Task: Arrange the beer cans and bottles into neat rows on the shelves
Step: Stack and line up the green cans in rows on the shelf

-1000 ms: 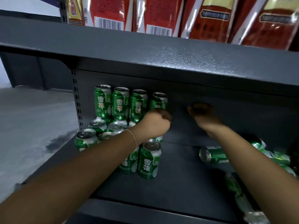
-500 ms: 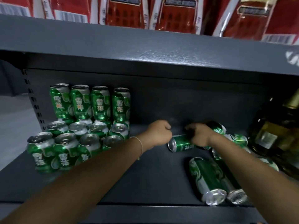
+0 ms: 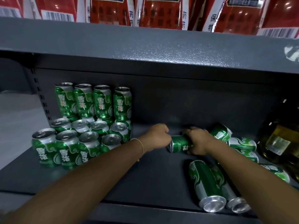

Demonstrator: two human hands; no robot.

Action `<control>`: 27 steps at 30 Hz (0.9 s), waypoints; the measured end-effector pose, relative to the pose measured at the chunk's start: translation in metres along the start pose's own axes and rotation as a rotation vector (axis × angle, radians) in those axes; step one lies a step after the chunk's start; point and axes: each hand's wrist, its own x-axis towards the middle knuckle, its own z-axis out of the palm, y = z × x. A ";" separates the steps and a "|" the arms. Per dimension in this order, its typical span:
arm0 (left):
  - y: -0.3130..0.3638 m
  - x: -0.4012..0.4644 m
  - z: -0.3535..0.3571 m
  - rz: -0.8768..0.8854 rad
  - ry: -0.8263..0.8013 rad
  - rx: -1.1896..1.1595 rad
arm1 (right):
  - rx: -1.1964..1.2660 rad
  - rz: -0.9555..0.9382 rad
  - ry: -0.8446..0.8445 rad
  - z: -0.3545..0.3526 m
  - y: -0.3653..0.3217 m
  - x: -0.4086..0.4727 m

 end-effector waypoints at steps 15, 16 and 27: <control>-0.002 -0.023 -0.042 0.157 -0.026 0.013 | 0.685 -0.158 0.253 -0.105 -0.038 -0.022; -0.003 -0.028 -0.048 0.175 -0.001 -0.009 | 0.757 -0.178 0.267 -0.113 -0.046 -0.023; -0.039 -0.070 -0.131 0.165 0.325 -0.243 | 1.281 -0.177 0.468 -0.149 -0.158 -0.012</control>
